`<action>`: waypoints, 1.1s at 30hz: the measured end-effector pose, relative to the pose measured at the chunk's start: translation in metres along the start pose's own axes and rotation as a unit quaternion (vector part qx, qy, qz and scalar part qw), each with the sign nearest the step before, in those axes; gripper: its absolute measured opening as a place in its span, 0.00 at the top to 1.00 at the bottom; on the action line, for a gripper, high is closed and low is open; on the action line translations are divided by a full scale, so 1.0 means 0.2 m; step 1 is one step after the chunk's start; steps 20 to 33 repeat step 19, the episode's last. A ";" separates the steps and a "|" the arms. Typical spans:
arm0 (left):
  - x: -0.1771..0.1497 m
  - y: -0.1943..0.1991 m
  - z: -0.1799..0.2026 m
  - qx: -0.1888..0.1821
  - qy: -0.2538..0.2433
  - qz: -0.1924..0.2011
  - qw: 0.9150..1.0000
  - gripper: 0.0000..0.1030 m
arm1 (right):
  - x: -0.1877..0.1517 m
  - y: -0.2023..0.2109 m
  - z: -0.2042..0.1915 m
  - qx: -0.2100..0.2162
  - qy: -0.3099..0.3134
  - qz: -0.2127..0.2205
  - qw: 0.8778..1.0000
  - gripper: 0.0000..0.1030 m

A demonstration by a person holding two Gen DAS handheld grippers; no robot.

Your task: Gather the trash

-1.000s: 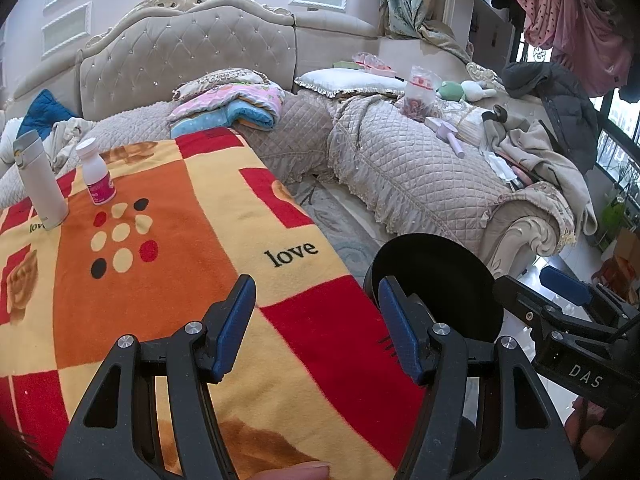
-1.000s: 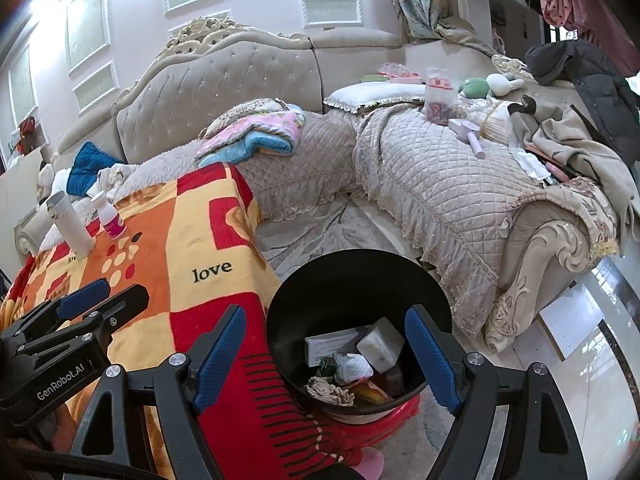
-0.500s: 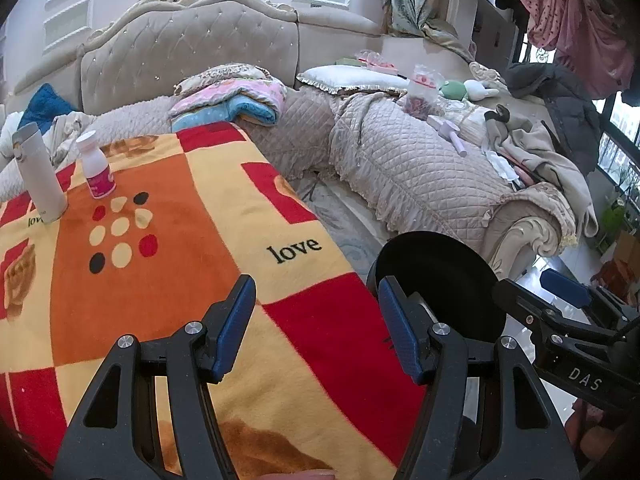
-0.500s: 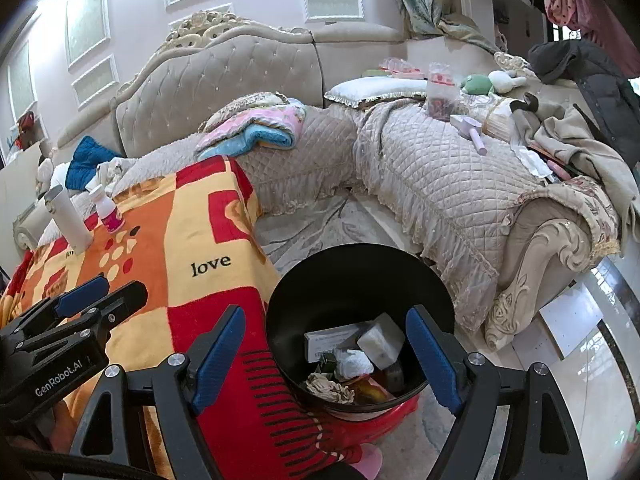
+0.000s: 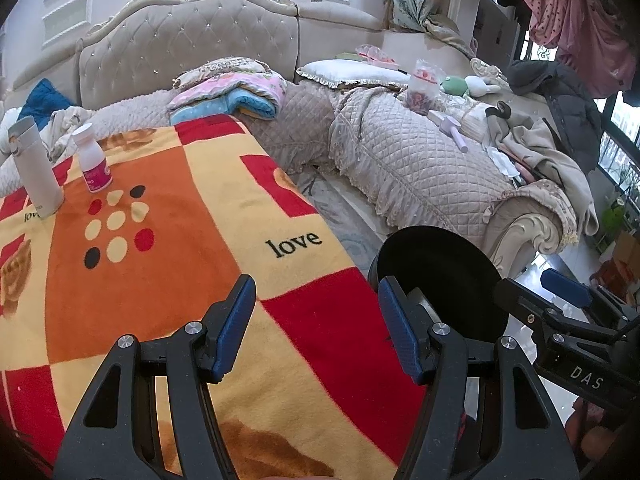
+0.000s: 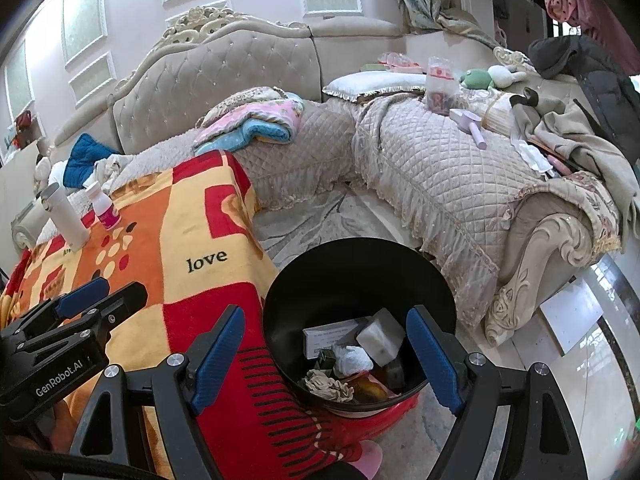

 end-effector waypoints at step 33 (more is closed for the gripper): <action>-0.03 0.02 -0.06 -0.001 0.007 0.003 1.000 0.39 | -0.02 -0.03 -0.07 0.003 0.016 -0.013 1.000 0.21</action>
Point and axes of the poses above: each gripper's, at about its wrist camera, not at the fingertips, and y roughly against the way its jaws point, z to its right, x to its top, the point moved 3 cm from there along -y, roughly the way its jaws point, and after that the axes turned 15 degrees about -x, right-handed, at the moved point
